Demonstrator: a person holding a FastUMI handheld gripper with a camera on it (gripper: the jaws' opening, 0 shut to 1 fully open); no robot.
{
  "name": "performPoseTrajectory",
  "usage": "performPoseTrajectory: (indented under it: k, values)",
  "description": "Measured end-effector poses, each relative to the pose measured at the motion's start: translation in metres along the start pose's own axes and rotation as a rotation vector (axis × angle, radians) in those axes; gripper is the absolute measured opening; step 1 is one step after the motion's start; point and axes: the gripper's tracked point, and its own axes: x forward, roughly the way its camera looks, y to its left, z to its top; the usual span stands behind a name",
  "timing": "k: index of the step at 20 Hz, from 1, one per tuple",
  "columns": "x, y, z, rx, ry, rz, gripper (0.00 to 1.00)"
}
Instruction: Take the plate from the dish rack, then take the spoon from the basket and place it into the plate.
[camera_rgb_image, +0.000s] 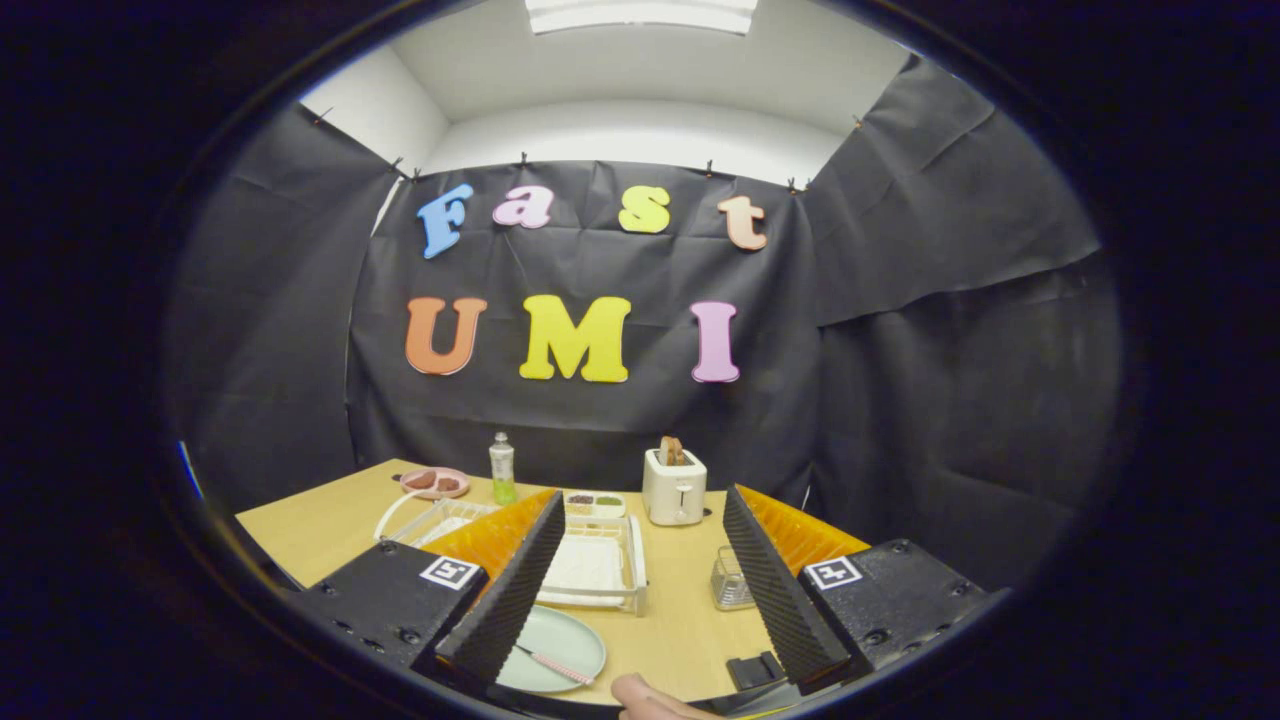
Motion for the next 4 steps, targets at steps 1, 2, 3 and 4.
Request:
performPoseTrajectory:
  k: [1, 2, 3, 4]
  values:
    - [0.0011, 0.0001, -0.0014, 0.001, 0.004, 0.003, 1.00]
    - [-0.0003, 0.0002, -0.0017, 0.000, 0.007, 0.006, 1.00]
    - [0.0003, -0.0004, -0.0024, 0.004, 0.007, 0.007, 1.00]
    - [0.0000, -0.0010, -0.0012, 0.006, 0.006, 0.007, 1.00]
